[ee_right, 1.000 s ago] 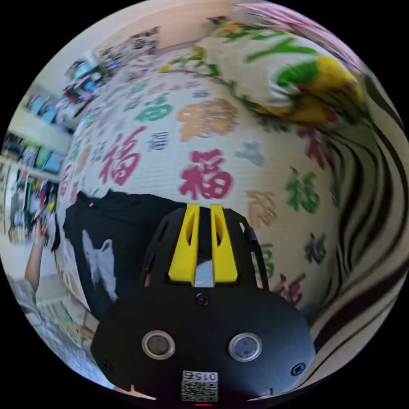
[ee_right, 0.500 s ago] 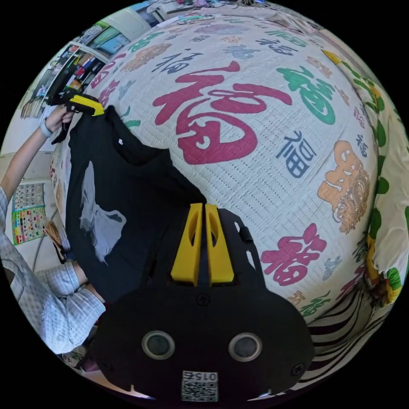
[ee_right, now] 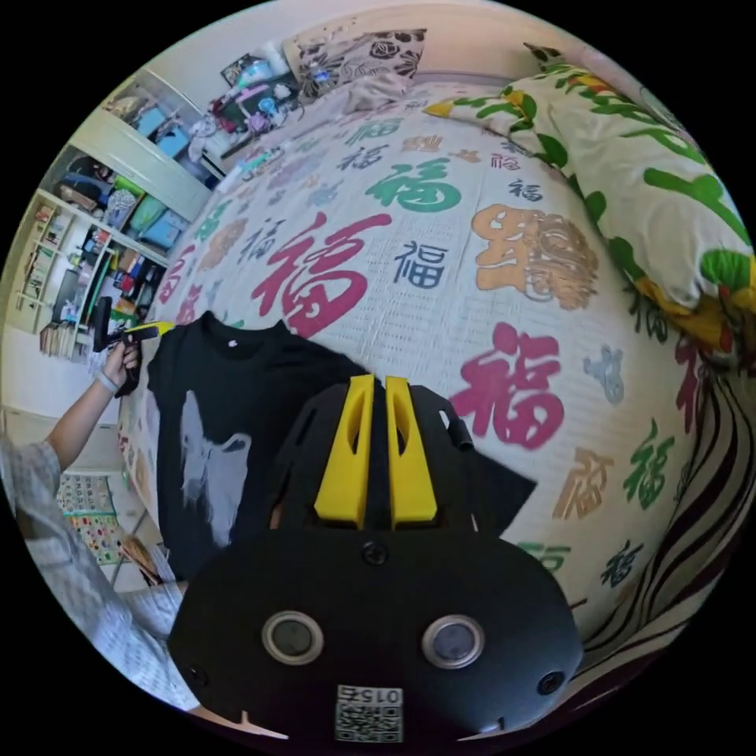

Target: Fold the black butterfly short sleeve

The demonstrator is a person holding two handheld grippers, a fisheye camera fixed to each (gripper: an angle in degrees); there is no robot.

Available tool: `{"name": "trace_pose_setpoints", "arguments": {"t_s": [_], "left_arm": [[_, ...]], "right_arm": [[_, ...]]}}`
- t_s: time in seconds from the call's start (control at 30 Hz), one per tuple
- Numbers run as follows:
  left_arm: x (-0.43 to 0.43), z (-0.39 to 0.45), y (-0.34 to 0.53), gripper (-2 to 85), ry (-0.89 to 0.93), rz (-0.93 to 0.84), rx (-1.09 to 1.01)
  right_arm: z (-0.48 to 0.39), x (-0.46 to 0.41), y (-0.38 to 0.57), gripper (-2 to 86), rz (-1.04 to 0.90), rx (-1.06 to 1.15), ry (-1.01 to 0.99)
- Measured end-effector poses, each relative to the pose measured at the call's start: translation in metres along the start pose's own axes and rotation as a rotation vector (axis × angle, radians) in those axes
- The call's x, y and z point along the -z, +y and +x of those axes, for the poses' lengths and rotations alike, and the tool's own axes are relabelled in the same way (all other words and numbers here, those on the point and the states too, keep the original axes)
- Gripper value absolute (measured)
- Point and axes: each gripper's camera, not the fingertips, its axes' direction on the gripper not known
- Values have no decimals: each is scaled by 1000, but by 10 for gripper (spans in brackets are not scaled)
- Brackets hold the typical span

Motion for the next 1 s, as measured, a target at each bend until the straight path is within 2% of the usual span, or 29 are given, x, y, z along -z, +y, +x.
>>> {"name": "trace_pose_setpoints", "arguments": {"t_s": [0.13,0.27,0.37,0.53,0.6,0.7,0.73,0.8,0.87,1.0], "left_arm": [[16,-5,108,85,26,-75,158],[6,-5,250,88,8,-297,438],[-5,7,327,95,-1,-405,522],[-31,28,388,113,41,-435,481],[-37,31,402,98,-51,-432,456],[-39,31,422,62,-85,-434,413],[-39,30,426,50,-71,-443,402],[-39,25,442,18,77,-468,376],[-29,20,454,9,38,-437,362],[-21,7,482,3,73,-427,328]], "right_arm": [[-7,1,91,60,-115,-24,-70],[-20,-33,216,68,-410,-159,-149],[-26,-58,290,77,-571,-249,-133],[-30,-96,362,92,-687,-302,-169],[-30,-109,380,85,-658,-304,-118],[-25,-116,395,58,-642,-300,-84],[-24,-116,399,49,-639,-290,-83],[-19,-119,412,8,-652,-280,-146],[-13,-116,422,-1,-638,-278,-130],[3,-114,448,-5,-636,-305,-125]]}}
